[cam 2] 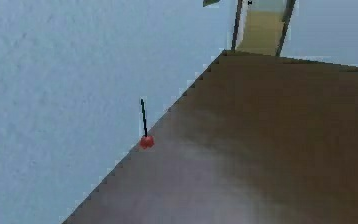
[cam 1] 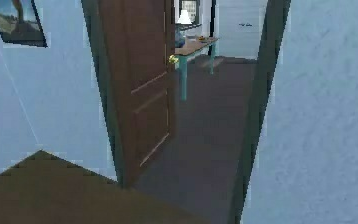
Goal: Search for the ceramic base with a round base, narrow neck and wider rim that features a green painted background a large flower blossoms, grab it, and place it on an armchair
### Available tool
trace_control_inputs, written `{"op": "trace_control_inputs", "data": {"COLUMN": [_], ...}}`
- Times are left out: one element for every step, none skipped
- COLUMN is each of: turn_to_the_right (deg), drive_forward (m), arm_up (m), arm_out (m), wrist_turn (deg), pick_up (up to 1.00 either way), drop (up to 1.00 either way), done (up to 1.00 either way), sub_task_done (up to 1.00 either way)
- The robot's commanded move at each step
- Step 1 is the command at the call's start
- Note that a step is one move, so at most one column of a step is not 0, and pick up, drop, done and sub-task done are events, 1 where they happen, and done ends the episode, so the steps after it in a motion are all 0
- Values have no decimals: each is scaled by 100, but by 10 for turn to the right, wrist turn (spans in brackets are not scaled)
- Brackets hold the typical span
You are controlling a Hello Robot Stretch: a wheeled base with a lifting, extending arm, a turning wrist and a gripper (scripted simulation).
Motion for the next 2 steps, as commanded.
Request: {"op": "trace_control_inputs", "data": {"turn_to_the_right": [0,180], "drive_forward": [90,0], "arm_up": [0,0], "arm_out": [0,0], "wrist_turn": [0,0], "pick_up": [0,0], "drop": [0,0], "done": [0,0], "sub_task_done": [0,0]}}
